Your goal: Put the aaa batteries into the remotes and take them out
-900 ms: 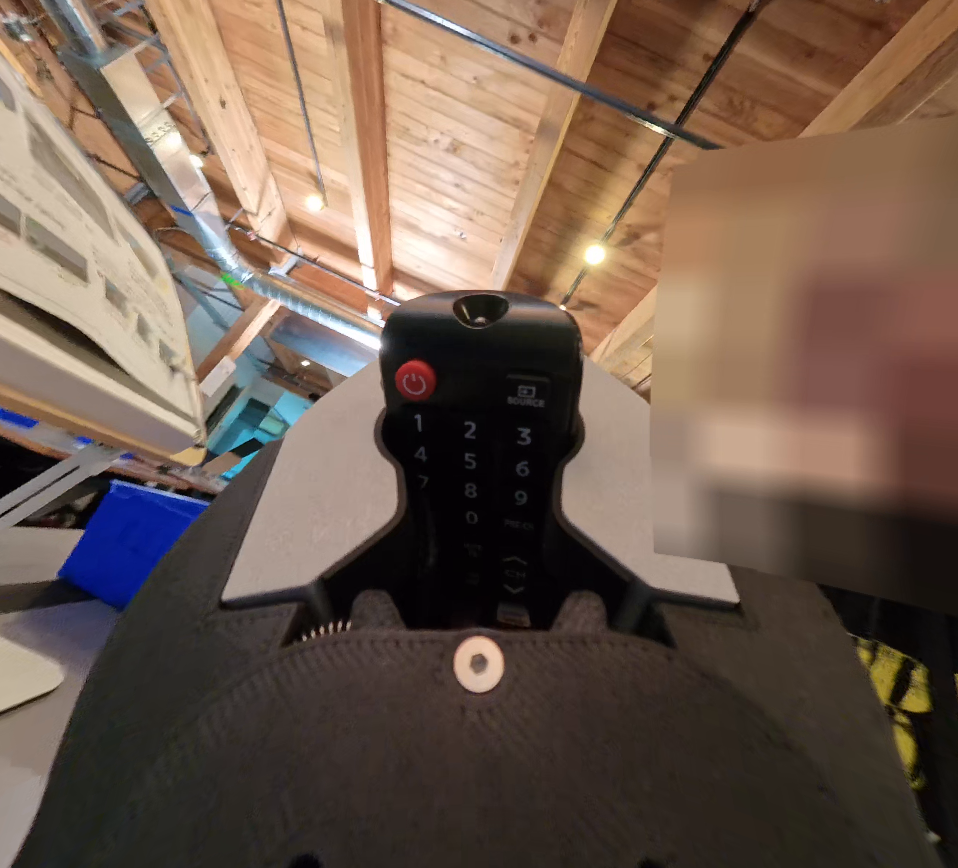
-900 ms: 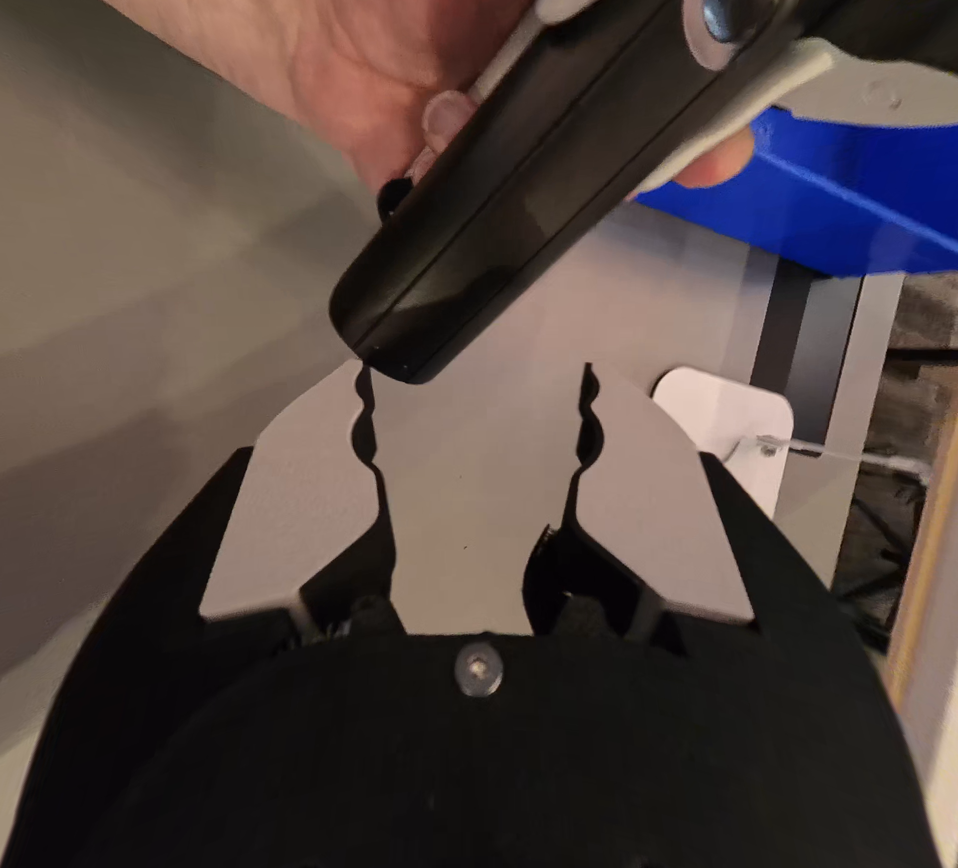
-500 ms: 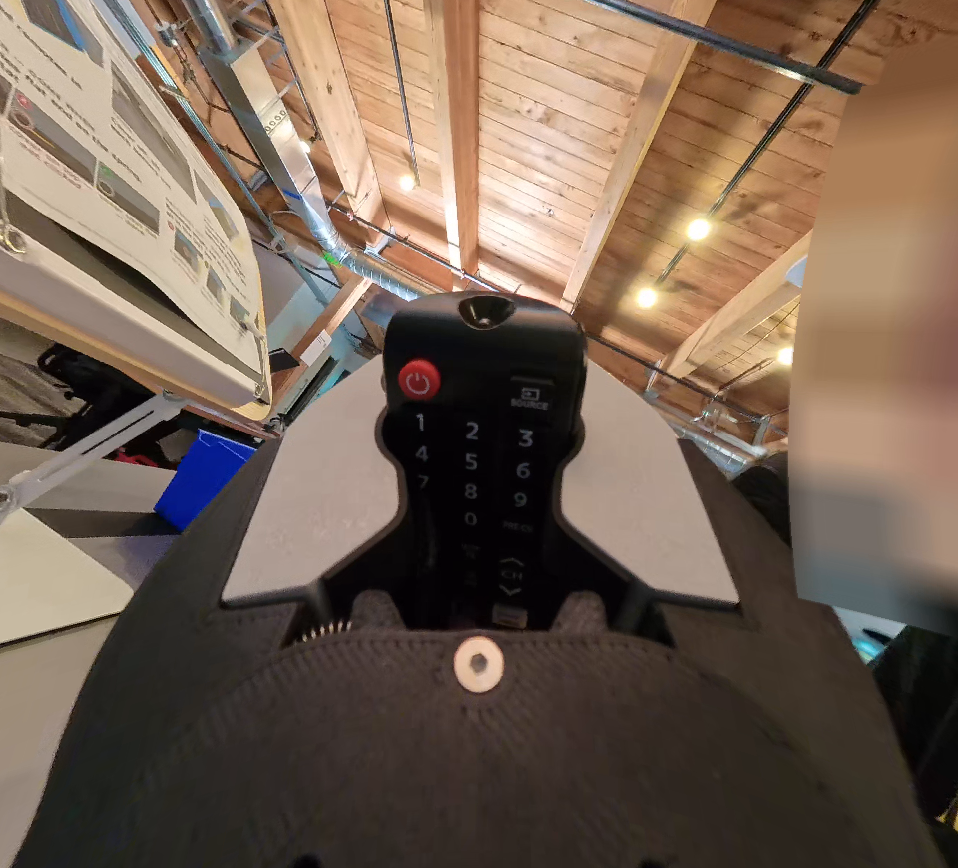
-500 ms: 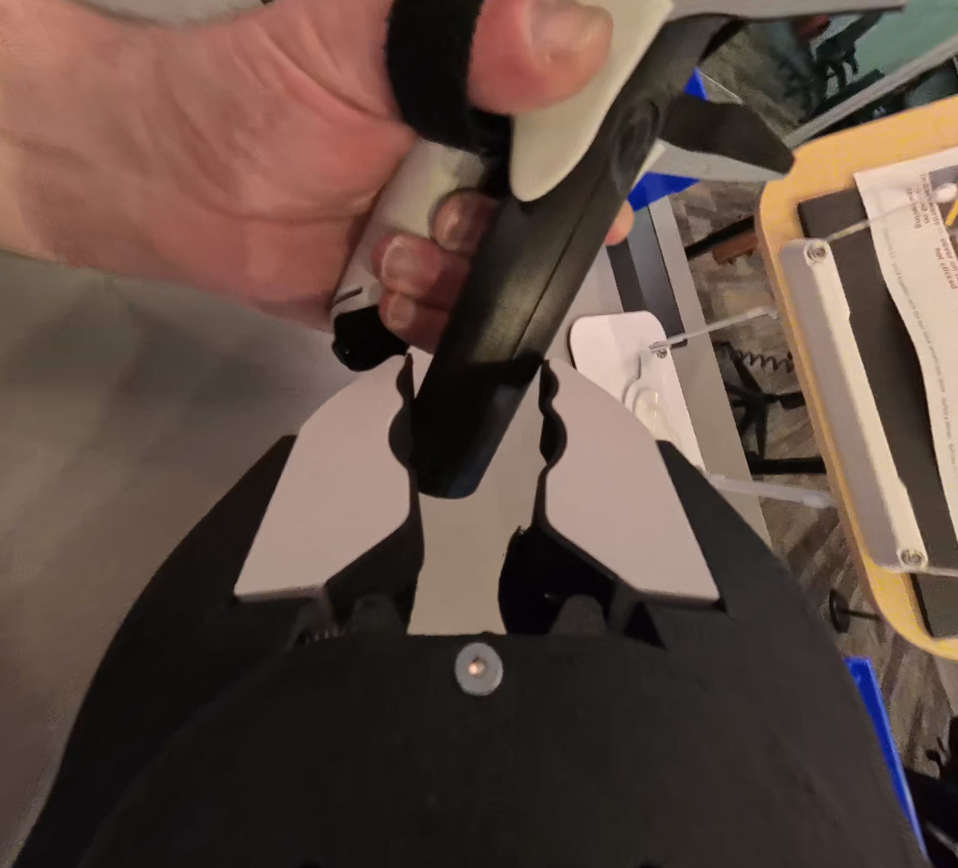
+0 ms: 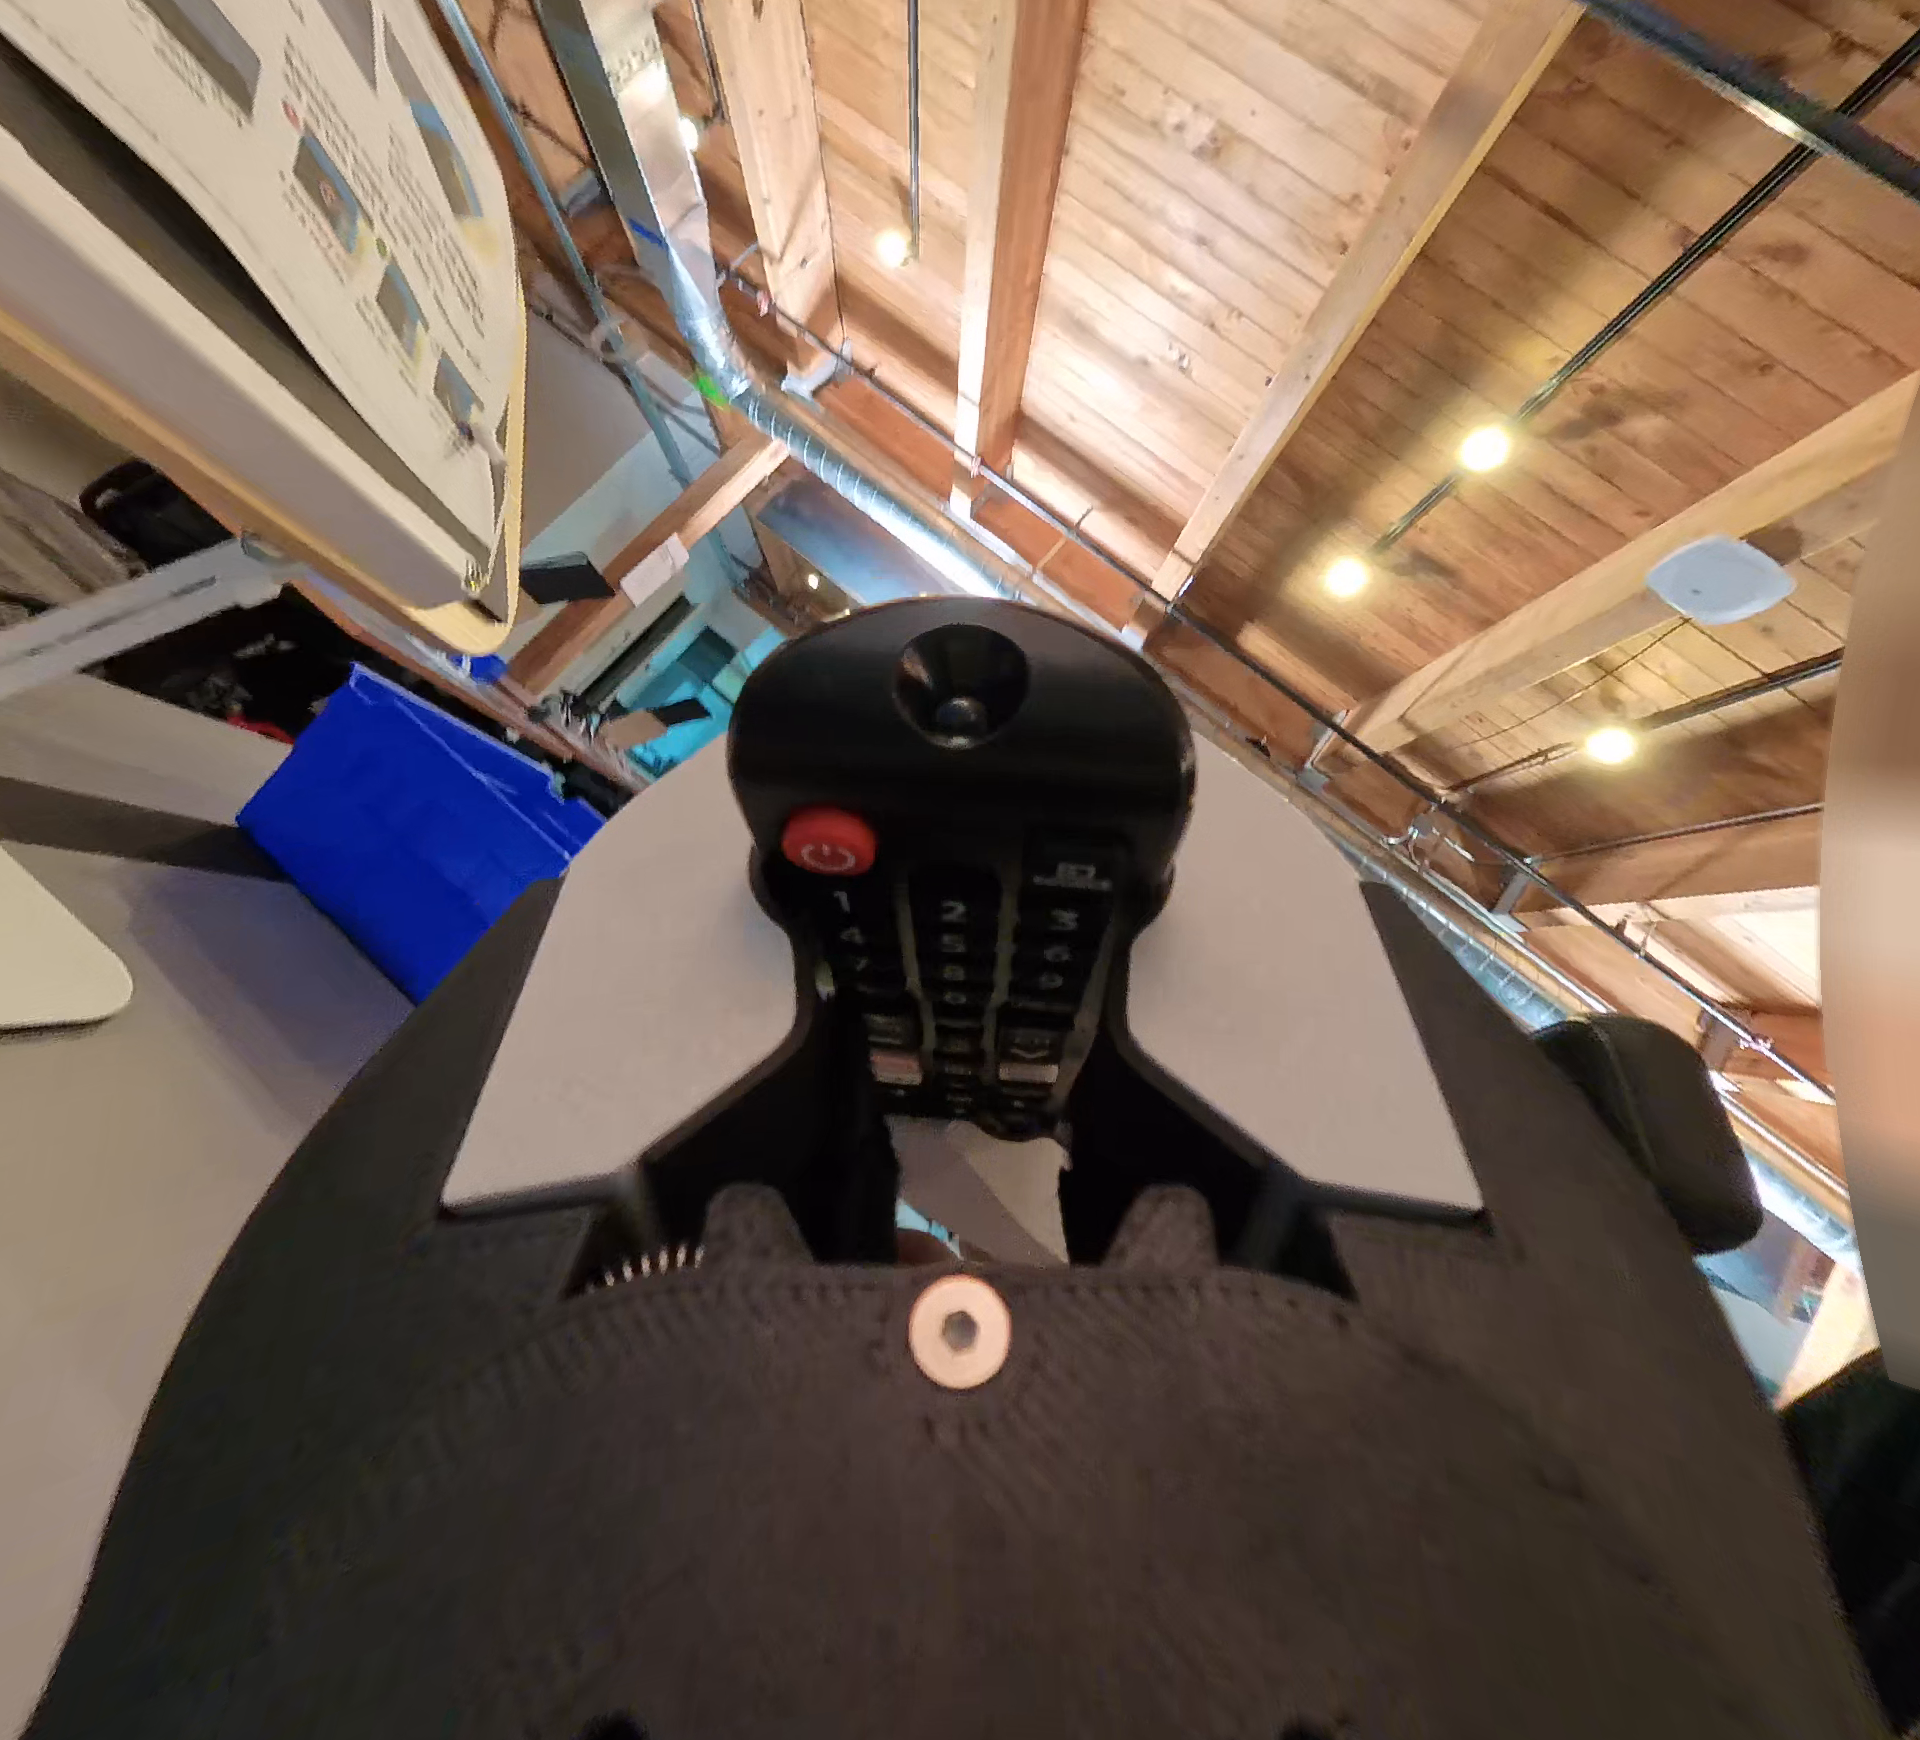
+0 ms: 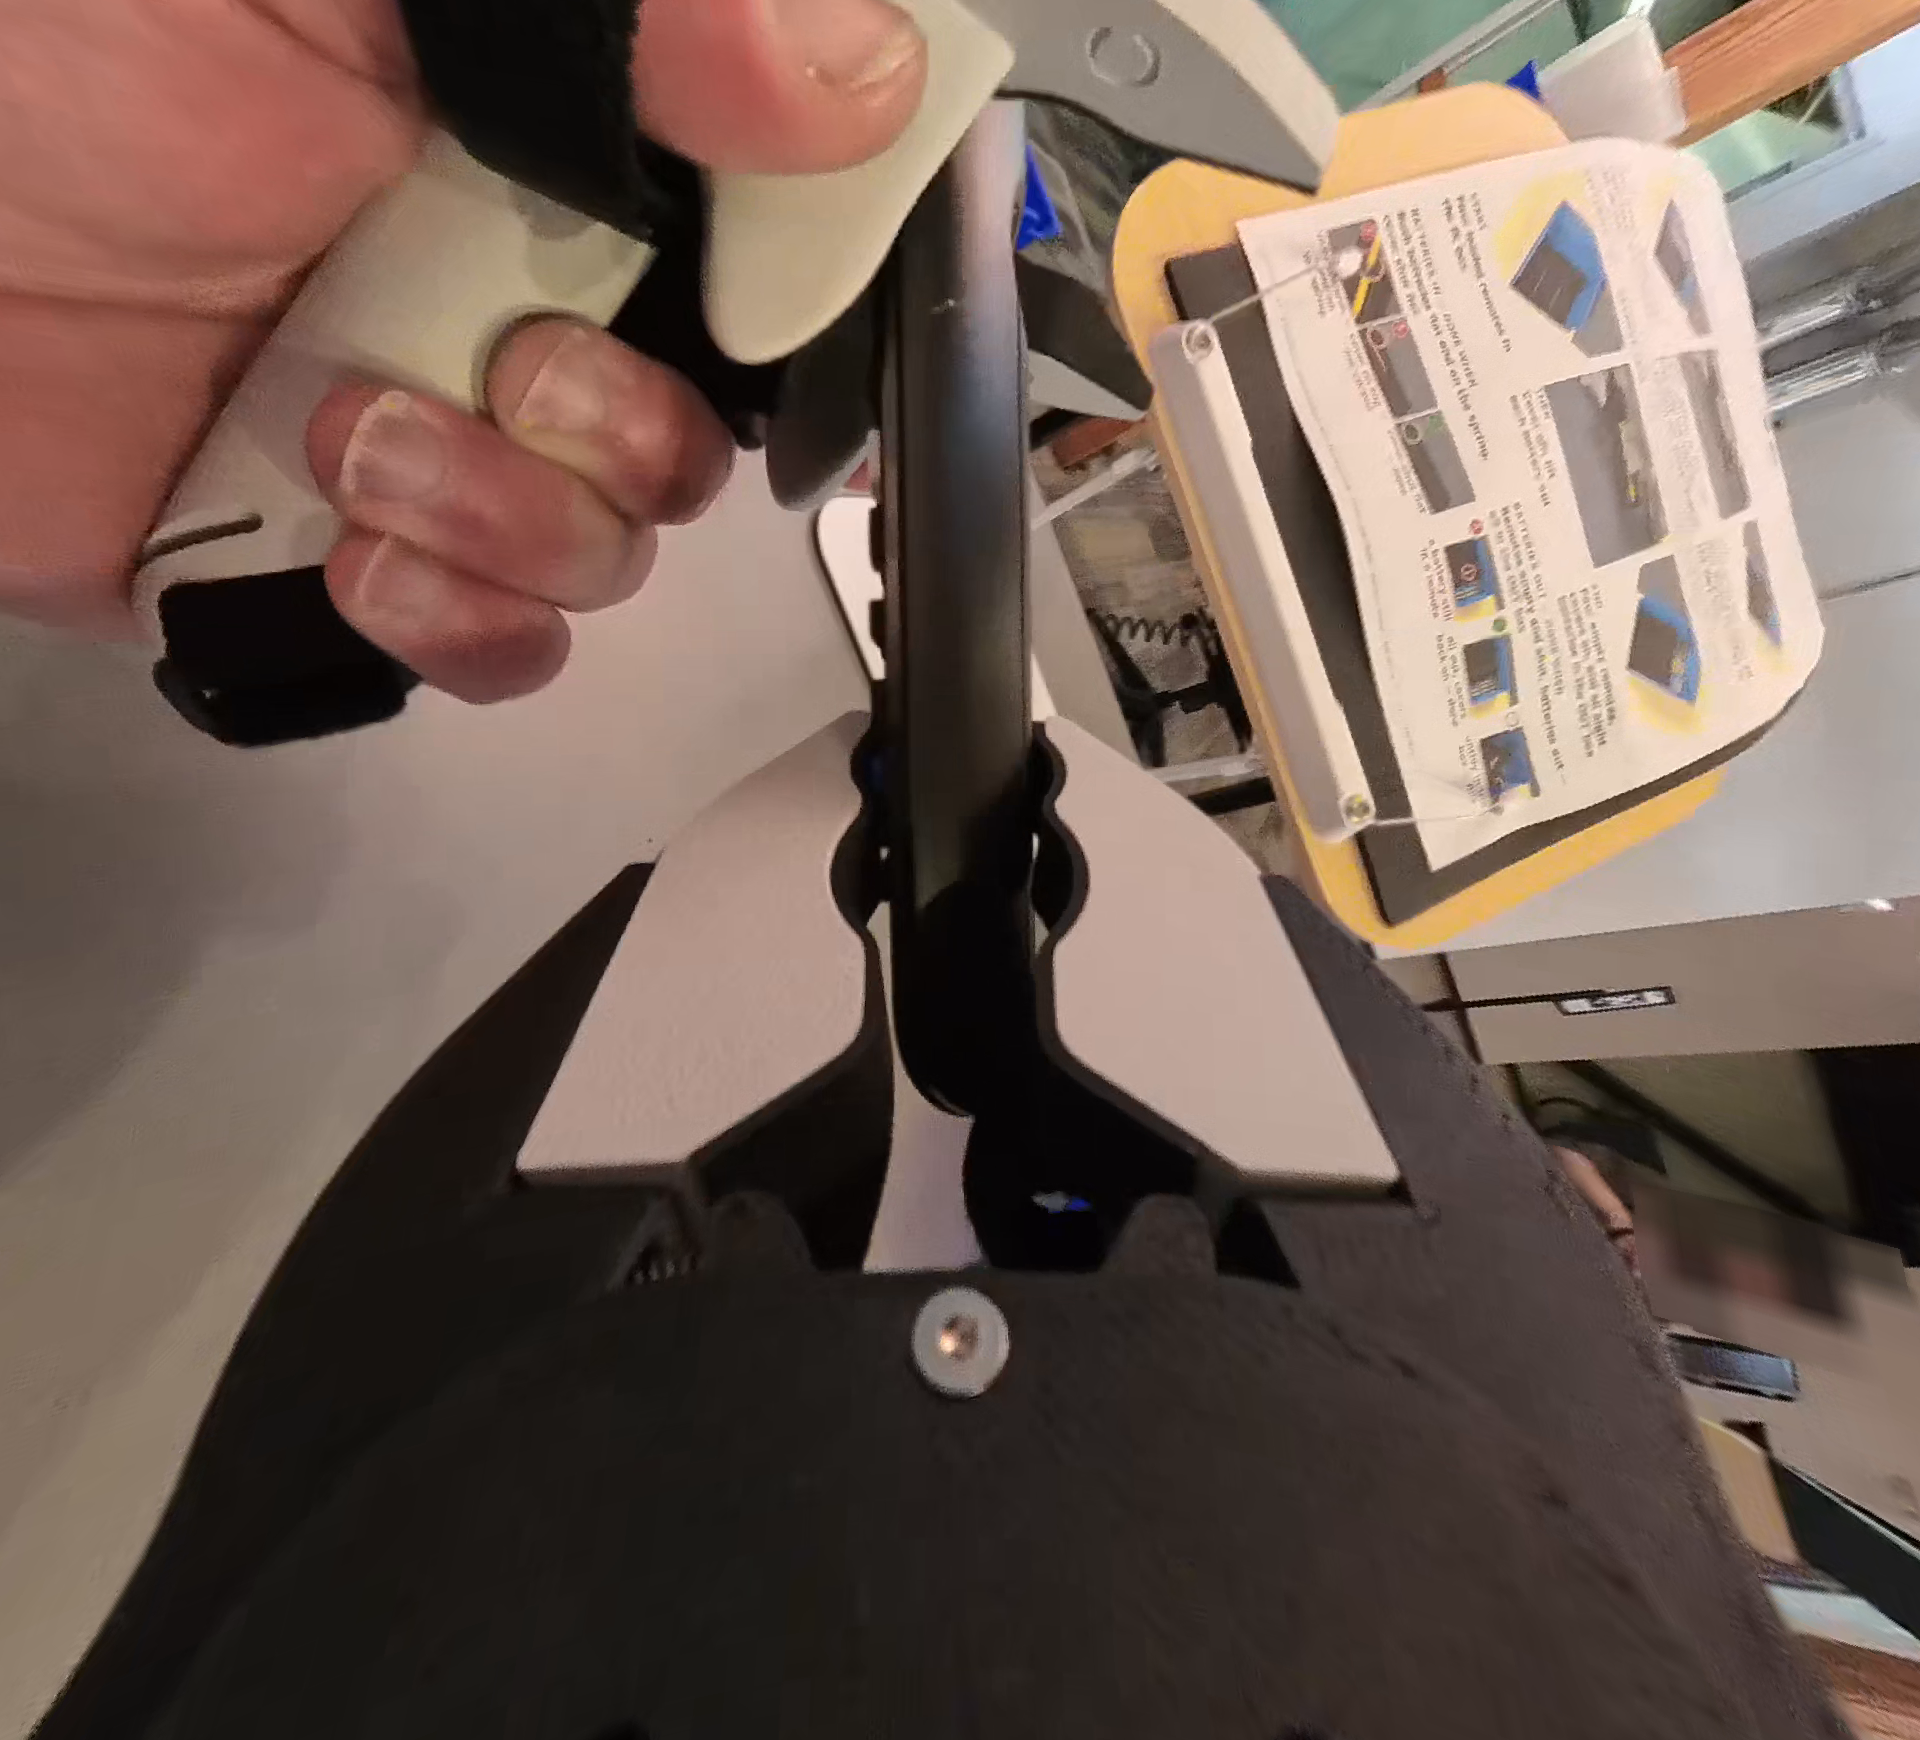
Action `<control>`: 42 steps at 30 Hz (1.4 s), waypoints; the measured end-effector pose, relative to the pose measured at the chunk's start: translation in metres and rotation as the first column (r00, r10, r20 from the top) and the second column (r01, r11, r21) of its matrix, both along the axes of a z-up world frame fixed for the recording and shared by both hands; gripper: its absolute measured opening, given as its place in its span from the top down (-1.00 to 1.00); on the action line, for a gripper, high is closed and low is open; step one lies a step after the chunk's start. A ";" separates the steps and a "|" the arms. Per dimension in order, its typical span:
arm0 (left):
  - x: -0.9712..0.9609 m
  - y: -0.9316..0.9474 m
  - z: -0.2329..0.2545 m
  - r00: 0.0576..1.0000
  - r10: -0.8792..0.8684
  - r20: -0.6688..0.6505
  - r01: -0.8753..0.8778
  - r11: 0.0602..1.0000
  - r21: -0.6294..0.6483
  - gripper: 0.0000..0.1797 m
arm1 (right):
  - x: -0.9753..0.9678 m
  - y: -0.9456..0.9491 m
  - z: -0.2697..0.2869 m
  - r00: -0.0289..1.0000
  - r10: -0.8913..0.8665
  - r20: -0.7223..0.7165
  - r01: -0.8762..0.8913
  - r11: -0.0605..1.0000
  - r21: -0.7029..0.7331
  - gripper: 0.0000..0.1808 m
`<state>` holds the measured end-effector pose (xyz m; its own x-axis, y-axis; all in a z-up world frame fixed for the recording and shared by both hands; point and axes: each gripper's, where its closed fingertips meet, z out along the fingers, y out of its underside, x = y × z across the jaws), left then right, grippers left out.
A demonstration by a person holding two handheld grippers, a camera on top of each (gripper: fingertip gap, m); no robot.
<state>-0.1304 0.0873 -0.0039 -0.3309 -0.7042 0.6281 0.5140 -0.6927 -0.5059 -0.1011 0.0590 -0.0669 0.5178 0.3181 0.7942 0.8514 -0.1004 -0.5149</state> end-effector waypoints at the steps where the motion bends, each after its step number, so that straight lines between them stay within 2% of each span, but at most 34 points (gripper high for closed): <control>1: 0.004 -0.001 -0.002 1.000 -0.017 -0.020 0.017 1.000 0.000 0.33 | 0.004 -0.001 -0.002 1.000 -0.004 -0.001 0.004 1.000 -0.013 0.73; 4: 0.012 -0.004 -0.005 0.998 -0.031 -0.060 0.032 0.999 0.007 0.28 | 0.016 -0.007 -0.002 0.997 -0.020 -0.072 0.014 0.997 -0.074 0.73; 6: 0.011 0.002 -0.005 0.995 -0.008 -0.102 0.010 1.000 0.025 0.23 | 0.045 -0.010 0.011 0.992 -0.092 -0.086 0.086 0.994 -0.067 0.73; 9: 0.000 0.014 -0.005 0.984 0.029 -0.178 -0.006 0.992 0.128 0.40 | 0.133 -0.015 0.029 0.947 -0.308 -0.092 0.297 0.948 -0.118 0.73; 12: -0.012 0.030 -0.014 0.930 0.158 -0.333 -0.041 0.942 0.332 0.64 | 0.248 -0.023 0.030 0.828 -0.560 -0.014 0.548 0.815 -0.187 0.73; 14: -0.023 0.042 -0.019 0.902 0.205 -0.380 -0.038 0.914 0.404 0.78 | 0.314 -0.034 0.014 0.713 -0.696 0.085 0.686 0.667 -0.291 0.73; 17: -0.039 0.065 -0.025 0.862 0.282 -0.420 -0.063 0.884 0.464 0.88 | 0.374 -0.043 -0.021 0.597 -0.771 0.222 0.767 0.468 -0.438 0.72; 21: -0.045 0.080 -0.033 0.820 0.349 -0.454 -0.060 0.841 0.538 0.88 | 0.418 -0.048 -0.067 0.491 -0.739 0.461 0.834 0.246 -0.493 0.72; 24: -0.043 0.084 -0.027 0.819 0.348 -0.456 -0.025 0.816 0.577 0.86 | 0.436 -0.038 -0.088 0.449 -0.683 0.575 0.874 0.201 -0.443 0.72; 29: -0.045 0.092 -0.017 0.811 0.365 -0.457 -0.015 0.795 0.607 0.81 | 0.443 -0.023 -0.092 0.425 -0.616 0.664 0.904 0.245 -0.351 0.71; 31: -0.047 0.093 -0.015 0.811 0.360 -0.460 -0.013 0.799 0.602 0.78 | 0.438 -0.028 -0.102 0.432 -0.578 0.693 0.900 0.223 -0.375 0.62; 32: -0.048 0.095 -0.016 0.809 0.359 -0.465 -0.015 0.804 0.595 0.78 | 0.437 -0.029 -0.105 0.440 -0.555 0.707 0.897 0.232 -0.376 0.46; 34: -0.049 0.096 -0.015 0.810 0.353 -0.468 -0.010 0.807 0.591 0.77 | 0.426 -0.033 -0.113 0.486 -0.553 0.677 0.869 0.221 -0.442 0.36; 37: -0.050 0.096 -0.013 0.805 0.356 -0.474 -0.009 0.806 0.591 0.74 | 0.413 -0.034 -0.103 0.549 -0.578 0.604 0.824 0.253 -0.507 0.37; 40: -0.053 0.099 -0.008 0.797 0.371 -0.477 -0.020 0.805 0.592 0.68 | 0.398 -0.036 -0.081 0.608 -0.646 0.462 0.759 0.300 -0.578 0.38; 42: -0.060 0.105 -0.002 0.781 0.403 -0.477 -0.044 0.798 0.602 0.64 | 0.391 -0.038 -0.059 0.624 -0.688 0.370 0.736 0.360 -0.573 0.40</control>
